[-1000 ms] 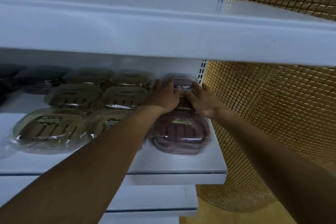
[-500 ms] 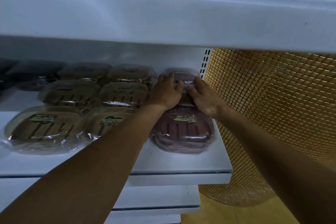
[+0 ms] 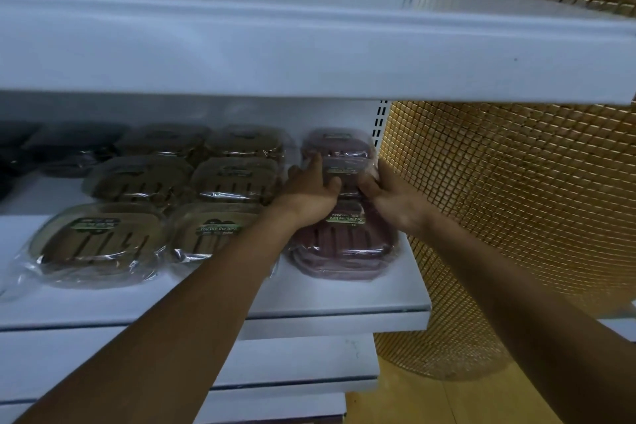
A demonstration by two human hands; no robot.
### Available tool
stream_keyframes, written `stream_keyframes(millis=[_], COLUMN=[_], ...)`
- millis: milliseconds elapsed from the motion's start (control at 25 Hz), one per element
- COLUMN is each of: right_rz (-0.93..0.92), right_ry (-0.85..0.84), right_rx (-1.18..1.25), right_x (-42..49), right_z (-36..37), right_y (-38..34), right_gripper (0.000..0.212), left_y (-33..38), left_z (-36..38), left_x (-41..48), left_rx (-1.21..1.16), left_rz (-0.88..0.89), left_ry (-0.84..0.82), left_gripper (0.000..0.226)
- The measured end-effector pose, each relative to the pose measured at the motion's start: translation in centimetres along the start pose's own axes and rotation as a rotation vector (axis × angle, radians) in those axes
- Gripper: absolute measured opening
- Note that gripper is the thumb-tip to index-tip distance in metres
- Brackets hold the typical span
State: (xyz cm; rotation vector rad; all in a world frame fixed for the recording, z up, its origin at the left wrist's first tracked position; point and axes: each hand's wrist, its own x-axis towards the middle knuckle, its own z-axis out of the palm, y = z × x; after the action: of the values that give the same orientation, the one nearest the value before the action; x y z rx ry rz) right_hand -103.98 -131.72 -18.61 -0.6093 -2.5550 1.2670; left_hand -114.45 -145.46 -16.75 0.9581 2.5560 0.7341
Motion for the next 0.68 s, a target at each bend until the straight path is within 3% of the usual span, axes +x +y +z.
stream_keyframes(millis=[240,680], right_rz=[0.103,0.113], right_ry=[0.03,0.024], right_rx=[0.18,0.212], right_x=[-1.3,-3.6], right_z=[-0.2,-1.2], right_y=[-0.8,-2.2], right_gripper=[0.023,0.046], left_y=[1.5,0.5], left_z=[0.8,1.0], left_x=[-0.9,-4.0], left_rx=[-0.078,-0.137], left_rz=[-0.04,-0.035], left_ry=[-0.005,0.048], left_gripper=[0.068,0.07])
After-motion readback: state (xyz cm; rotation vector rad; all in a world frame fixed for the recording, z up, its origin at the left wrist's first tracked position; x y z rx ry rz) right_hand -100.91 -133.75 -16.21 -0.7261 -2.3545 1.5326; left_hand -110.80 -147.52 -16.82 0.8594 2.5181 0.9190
